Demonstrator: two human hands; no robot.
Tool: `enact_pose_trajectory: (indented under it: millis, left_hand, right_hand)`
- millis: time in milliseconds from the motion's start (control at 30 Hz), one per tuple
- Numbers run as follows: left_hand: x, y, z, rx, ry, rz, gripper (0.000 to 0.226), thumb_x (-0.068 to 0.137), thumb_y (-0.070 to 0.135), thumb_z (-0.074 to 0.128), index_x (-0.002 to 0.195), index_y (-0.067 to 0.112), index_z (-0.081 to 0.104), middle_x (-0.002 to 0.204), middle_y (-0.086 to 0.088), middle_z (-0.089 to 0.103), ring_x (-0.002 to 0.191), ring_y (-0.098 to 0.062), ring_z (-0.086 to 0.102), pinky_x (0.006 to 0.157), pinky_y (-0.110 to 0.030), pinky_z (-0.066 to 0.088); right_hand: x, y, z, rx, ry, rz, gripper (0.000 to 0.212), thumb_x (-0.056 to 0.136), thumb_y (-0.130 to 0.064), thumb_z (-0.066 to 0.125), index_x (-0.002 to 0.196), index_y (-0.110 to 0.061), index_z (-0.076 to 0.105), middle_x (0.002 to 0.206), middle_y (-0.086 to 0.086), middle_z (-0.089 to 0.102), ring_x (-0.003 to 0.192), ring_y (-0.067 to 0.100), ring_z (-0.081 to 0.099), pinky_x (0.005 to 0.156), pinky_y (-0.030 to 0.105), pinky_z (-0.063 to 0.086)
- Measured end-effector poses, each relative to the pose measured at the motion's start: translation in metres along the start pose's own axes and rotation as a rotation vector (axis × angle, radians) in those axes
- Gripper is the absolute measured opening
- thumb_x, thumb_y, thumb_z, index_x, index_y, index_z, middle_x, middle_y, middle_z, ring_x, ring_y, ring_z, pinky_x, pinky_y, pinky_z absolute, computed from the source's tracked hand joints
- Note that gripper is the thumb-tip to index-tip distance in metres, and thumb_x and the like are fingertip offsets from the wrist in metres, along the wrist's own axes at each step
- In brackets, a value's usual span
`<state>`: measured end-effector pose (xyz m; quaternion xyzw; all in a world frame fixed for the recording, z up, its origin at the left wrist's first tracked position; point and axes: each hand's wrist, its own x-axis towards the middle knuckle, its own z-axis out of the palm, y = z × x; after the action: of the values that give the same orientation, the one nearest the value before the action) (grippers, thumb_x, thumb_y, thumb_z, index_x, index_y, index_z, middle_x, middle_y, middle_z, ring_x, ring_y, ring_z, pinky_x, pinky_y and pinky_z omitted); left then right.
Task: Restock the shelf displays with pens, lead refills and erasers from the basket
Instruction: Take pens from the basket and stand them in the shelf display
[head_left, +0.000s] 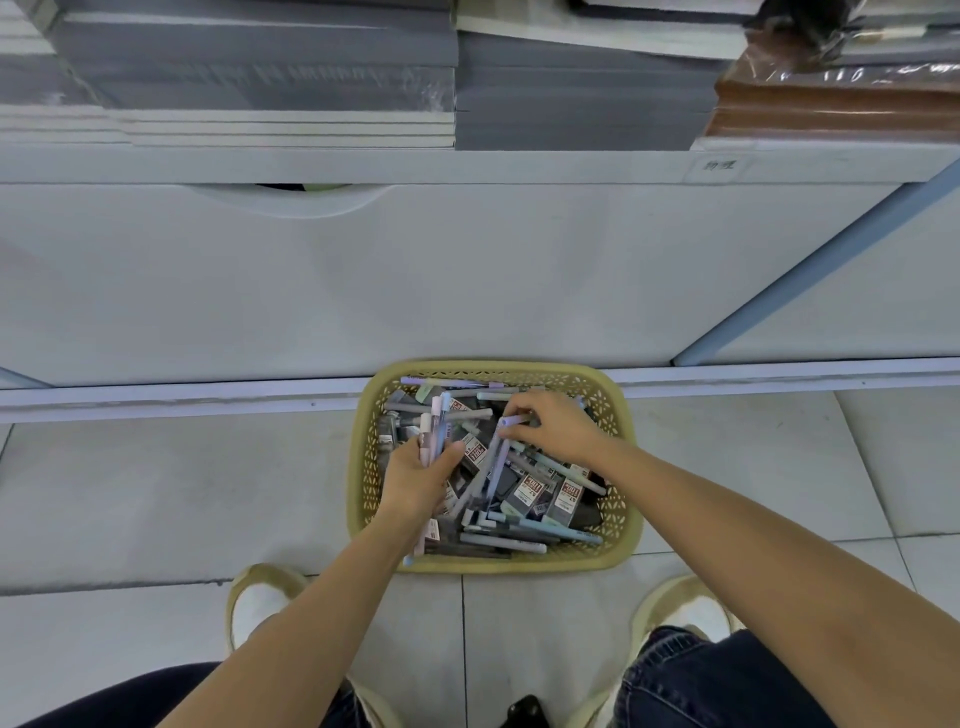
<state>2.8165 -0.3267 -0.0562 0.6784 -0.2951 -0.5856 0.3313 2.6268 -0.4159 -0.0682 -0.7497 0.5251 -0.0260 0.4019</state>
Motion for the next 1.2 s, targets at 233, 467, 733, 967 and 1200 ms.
enact_pose_trajectory:
  millis: [233,467,733,967,1200]
  left_hand:
    - [0.001,0.009,0.005,0.059,-0.028,0.082,0.015,0.084,0.026,0.074,0.085,0.013,0.067,0.051,0.005,0.051,0.04,-0.009,0.041,0.043,-0.025,0.04]
    - [-0.019,0.042,0.005,0.014,-0.195,0.201,0.023,0.086,0.027,0.072,0.072,0.009,0.074,0.05,0.002,0.06,0.035,-0.009,0.027,0.039,-0.02,0.027]
    - [-0.033,0.086,-0.012,-0.208,0.145,0.135,0.027,0.087,0.034,0.07,0.084,0.007,0.073,0.049,0.0,0.049,0.035,-0.011,0.031,0.036,-0.022,0.032]
    - [-0.069,0.128,-0.016,-0.304,0.074,0.32,0.023,0.09,0.024,0.068,0.089,0.001,0.072,0.072,-0.002,0.074,0.033,-0.01,0.03,0.036,-0.019,0.03]
    - [-0.103,0.182,-0.045,-0.146,0.203,0.621,0.011,0.085,0.015,0.073,0.075,0.013,0.075,0.053,0.005,0.063,0.034,-0.004,0.035,0.036,-0.017,0.03]
  right_hand:
    - [-0.01,-0.022,-0.057,0.106,-0.01,-0.011,0.01,0.088,-0.036,0.068,0.086,-0.025,0.069,0.07,-0.015,0.06,0.058,-0.003,0.051,0.06,0.019,0.037]
    - [-0.022,-0.057,-0.076,0.483,0.001,-0.065,0.012,0.091,-0.027,0.066,0.095,-0.017,0.069,0.065,-0.008,0.062,0.051,0.008,0.047,0.052,0.021,0.04]
    - [-0.041,-0.087,-0.105,1.093,0.178,-0.125,0.012,0.098,-0.003,0.049,0.098,-0.003,0.061,0.079,0.008,0.06,0.051,0.01,0.047,0.052,0.023,0.046]
    - [-0.066,-0.123,-0.121,1.13,0.15,-0.21,0.005,0.094,-0.005,0.056,0.095,-0.005,0.061,0.065,0.002,0.057,0.052,0.011,0.054,0.055,0.026,0.053]
    - [-0.102,-0.147,-0.158,0.523,-0.072,-0.165,0.024,0.09,-0.01,0.066,0.113,-0.003,0.067,0.094,0.015,0.073,0.071,0.022,0.07,0.072,0.031,0.059]
